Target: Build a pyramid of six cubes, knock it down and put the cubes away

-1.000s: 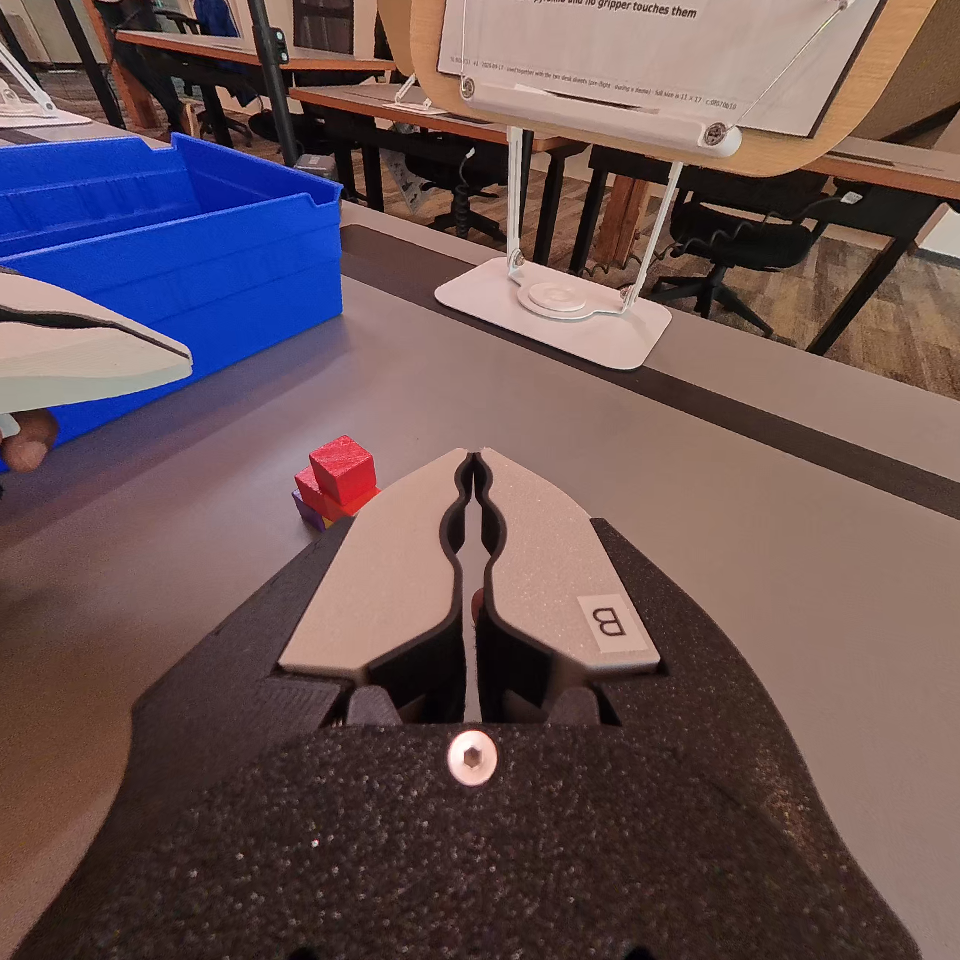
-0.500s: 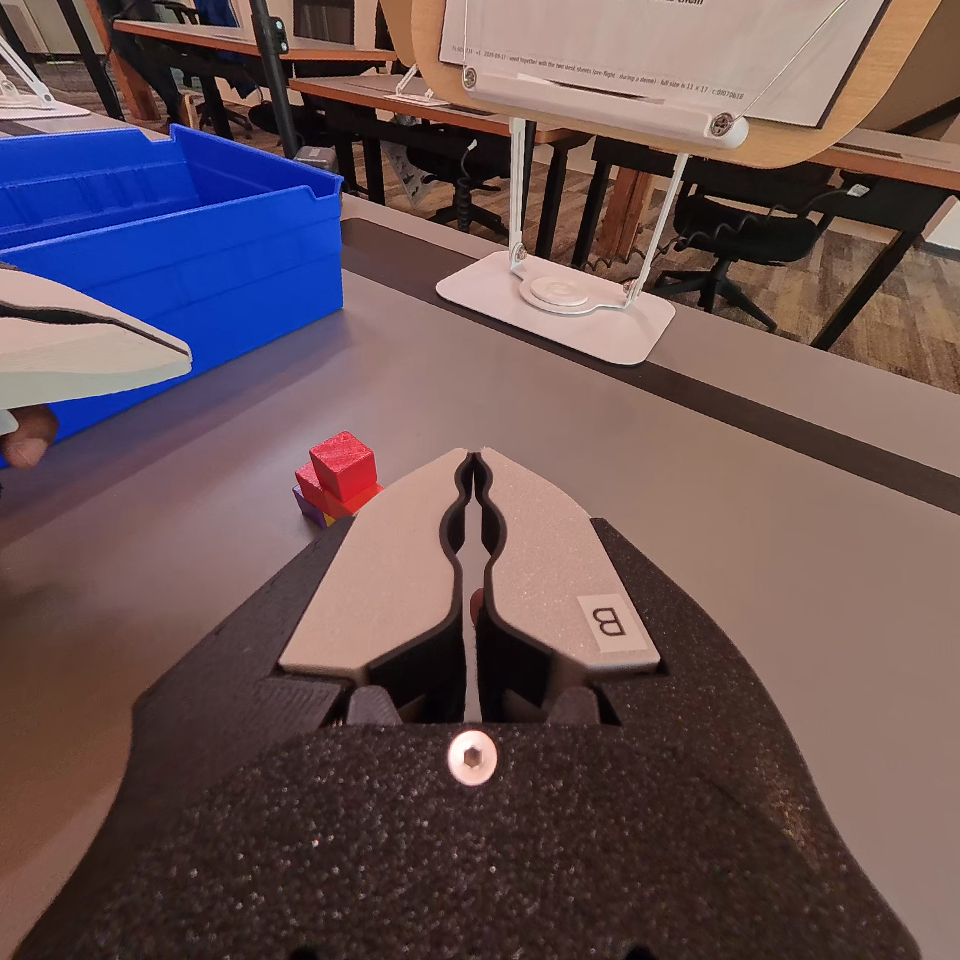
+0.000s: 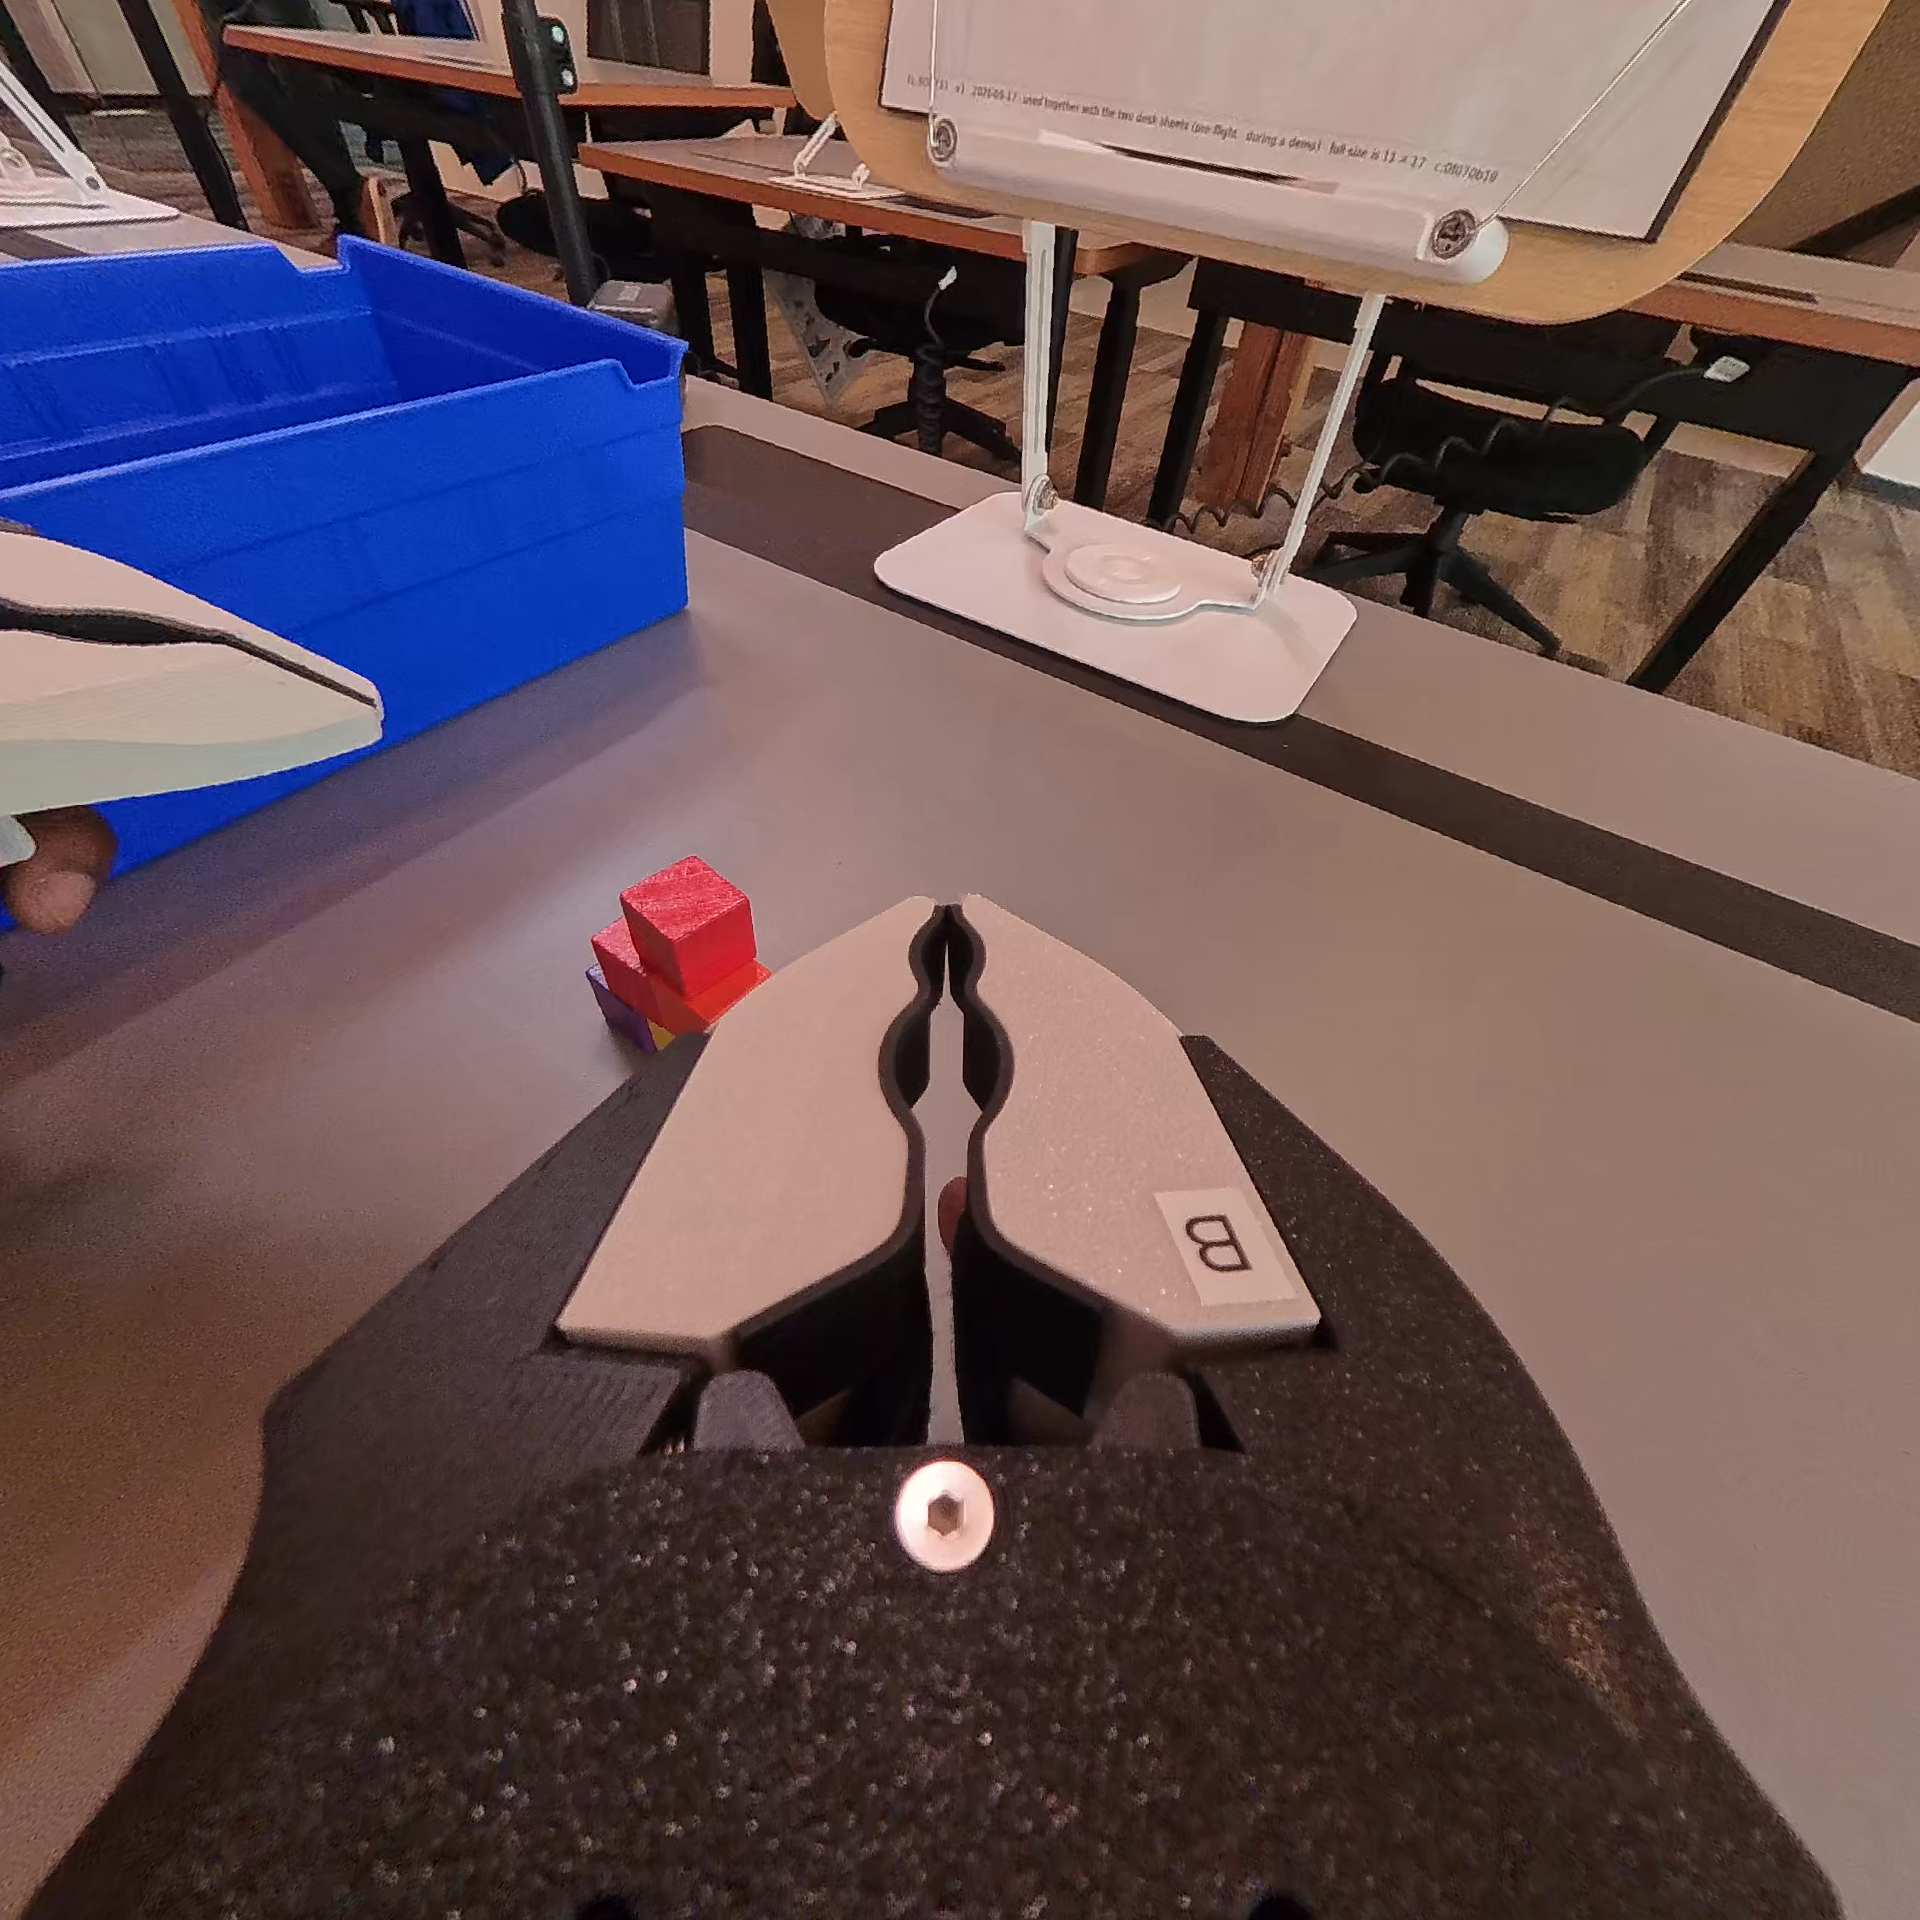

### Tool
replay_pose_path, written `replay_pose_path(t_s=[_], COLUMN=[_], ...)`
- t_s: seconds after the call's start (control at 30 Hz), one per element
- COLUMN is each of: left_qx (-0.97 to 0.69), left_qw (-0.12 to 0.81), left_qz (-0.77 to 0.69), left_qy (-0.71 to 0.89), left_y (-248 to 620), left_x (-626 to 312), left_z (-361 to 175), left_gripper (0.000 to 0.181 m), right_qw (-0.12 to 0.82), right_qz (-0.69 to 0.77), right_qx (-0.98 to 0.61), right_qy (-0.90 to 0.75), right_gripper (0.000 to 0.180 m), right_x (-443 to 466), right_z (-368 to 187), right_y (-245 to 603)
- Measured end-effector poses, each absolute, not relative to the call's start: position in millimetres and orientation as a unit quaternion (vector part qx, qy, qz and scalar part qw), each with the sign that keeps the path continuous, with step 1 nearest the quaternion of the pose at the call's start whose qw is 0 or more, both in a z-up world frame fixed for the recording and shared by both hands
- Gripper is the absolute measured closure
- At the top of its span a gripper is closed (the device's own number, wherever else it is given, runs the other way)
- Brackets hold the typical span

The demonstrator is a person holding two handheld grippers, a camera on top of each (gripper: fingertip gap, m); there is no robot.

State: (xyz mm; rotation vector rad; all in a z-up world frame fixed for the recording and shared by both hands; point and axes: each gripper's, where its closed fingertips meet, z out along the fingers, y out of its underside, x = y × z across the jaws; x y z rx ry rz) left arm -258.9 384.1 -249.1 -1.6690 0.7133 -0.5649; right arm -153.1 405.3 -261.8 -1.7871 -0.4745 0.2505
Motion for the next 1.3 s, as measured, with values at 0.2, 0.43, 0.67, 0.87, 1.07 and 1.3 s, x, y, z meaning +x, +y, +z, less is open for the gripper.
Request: replay_pose_path(t_s=[0.2,0.43,0.67,0.87,1.07,1.3], left_qx=[-0.714,-0.703,-0.728,-0.731,-0.739,-0.740], left_qw=[0.582,0.607,0.585,0.597,0.583,0.584], left_qz=[-0.241,-0.290,-0.301,-0.249,-0.259,-0.247], left_qy=[0.305,0.231,0.194,0.219,0.217,0.225], left_y=[384,391,401,402,402,402], left_x=[-259,-267,-272,-271,-270,-269], left_z=[-249,-235,-241,-244,-250,-252], left_gripper=[0.181,0.134,0.051,0.035,0.035,0.035], right_qw=[0.594,0.611,0.588,0.580,0.584,0.582], right_qz=[0.109,0.124,0.180,0.176,0.183,0.183], right_qx=[-0.771,-0.765,-0.780,-0.783,-0.780,-0.783], right_qy=[-0.205,-0.162,-0.118,-0.140,-0.126,-0.122], right_gripper=[0.180,0.144,0.084,0.073,0.072,0.073], right_x=[-153,-146,-145,-152,-149,-147], right_z=[-263,-256,-262,-267,-265,-266], right_y=[405,410,414,415,415,415])
